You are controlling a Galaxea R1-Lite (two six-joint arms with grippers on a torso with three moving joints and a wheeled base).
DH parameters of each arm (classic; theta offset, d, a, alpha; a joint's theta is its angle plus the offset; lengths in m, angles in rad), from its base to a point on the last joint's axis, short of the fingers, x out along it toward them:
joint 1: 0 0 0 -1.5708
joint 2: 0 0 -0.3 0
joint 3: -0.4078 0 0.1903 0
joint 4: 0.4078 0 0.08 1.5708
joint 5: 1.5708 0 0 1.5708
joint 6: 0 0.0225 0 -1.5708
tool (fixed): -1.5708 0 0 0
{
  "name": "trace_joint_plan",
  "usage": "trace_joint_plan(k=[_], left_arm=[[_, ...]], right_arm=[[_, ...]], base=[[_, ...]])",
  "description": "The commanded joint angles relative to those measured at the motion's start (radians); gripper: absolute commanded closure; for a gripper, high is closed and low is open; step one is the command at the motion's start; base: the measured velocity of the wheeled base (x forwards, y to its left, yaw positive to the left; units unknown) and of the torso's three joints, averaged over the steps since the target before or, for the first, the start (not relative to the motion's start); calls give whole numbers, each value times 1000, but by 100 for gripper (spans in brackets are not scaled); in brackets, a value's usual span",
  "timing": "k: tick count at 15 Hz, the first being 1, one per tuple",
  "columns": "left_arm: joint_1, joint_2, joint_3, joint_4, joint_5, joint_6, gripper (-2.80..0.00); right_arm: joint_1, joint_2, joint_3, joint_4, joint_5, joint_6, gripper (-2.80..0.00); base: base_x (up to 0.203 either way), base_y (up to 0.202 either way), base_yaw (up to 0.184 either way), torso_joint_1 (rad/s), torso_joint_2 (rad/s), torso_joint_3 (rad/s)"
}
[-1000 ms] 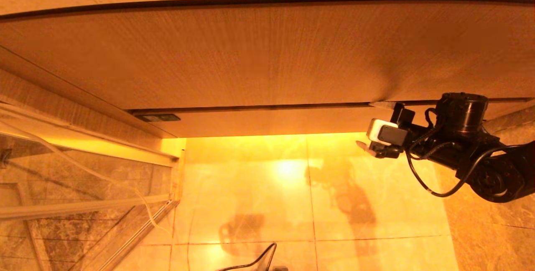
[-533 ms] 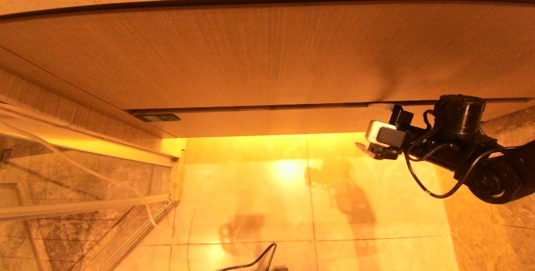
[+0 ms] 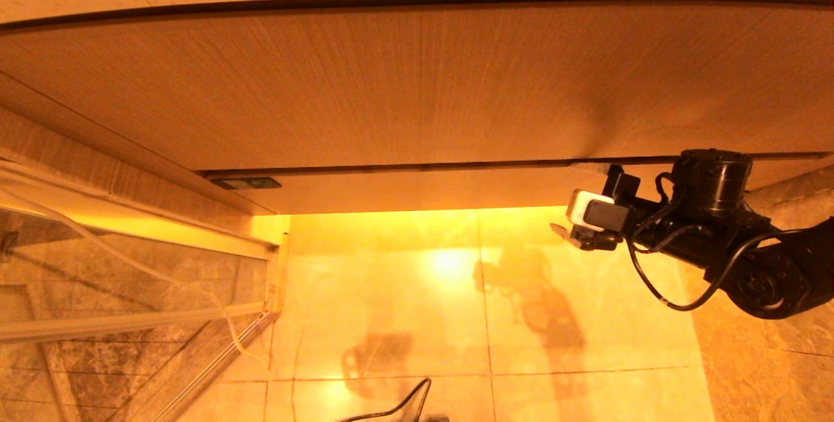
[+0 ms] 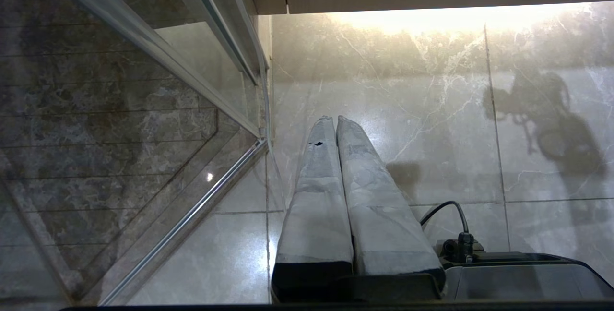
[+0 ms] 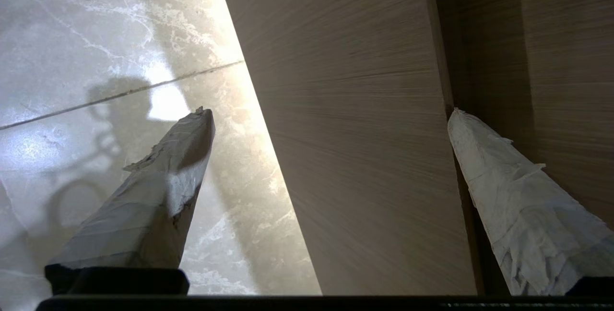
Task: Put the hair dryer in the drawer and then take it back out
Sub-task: Pull open the drawer
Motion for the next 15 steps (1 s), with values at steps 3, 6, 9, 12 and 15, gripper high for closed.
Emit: trace_joint_plan(k=[3, 6, 9, 12, 15], left_arm=[[0, 0, 0, 0, 0, -1, 0], [0, 0, 0, 0, 0, -1, 0], [0, 0, 0, 0, 0, -1, 0], [0, 0, 0, 0, 0, -1, 0], [0, 0, 0, 0, 0, -1, 0]], right_arm=[[1, -27, 13, -8, 2, -7, -280], [1, -13, -4, -26, 2, -6, -280], [1, -3, -6, -43, 1, -5, -280], [1, 14, -16, -43, 1, -5, -280], [1, 32, -34, -45, 2, -5, -280]], base=[[0, 0, 0, 0, 0, 0], [0, 0, 0, 0, 0, 0], [0, 0, 0, 0, 0, 0], [0, 0, 0, 0, 0, 0], [0, 0, 0, 0, 0, 0]])
